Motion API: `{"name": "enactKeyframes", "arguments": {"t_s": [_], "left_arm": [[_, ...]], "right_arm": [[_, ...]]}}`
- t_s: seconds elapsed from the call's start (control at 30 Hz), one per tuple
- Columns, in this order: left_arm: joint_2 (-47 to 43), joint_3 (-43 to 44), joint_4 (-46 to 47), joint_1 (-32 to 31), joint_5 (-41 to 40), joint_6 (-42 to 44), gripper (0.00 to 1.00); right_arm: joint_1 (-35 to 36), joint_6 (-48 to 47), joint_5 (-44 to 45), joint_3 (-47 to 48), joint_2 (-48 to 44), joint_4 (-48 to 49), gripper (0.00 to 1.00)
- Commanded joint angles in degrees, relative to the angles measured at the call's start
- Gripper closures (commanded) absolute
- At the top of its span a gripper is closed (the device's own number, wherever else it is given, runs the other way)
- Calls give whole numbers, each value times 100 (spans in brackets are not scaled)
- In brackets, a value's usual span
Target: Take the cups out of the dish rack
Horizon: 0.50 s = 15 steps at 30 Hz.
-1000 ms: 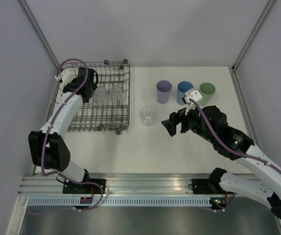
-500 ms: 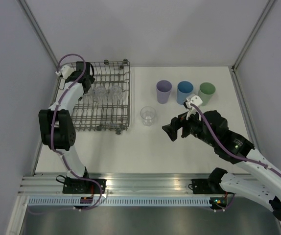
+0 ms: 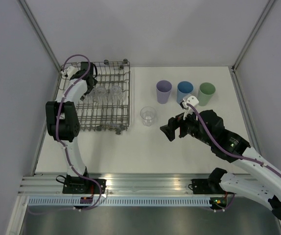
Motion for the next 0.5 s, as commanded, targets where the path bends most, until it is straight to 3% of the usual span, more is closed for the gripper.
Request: {"name": "enactKeyframes", "arguments": {"t_s": [0.0,0.17,0.33,0.47], "left_arm": [[178,316,-39,33,-156,271,7],[214,361,-74,33,-156,307,20],[179,422,-135,33,-147,307,25],[109,387,-179,33,-104,289,43]], "right_arm": [[15,-52,-103,0,-20,258,2],[15,-95,-121,0,-64,241,2],[15,-131,-217,27,-99,206,2],[24,-166,-209,18,-152,206,2]]}}
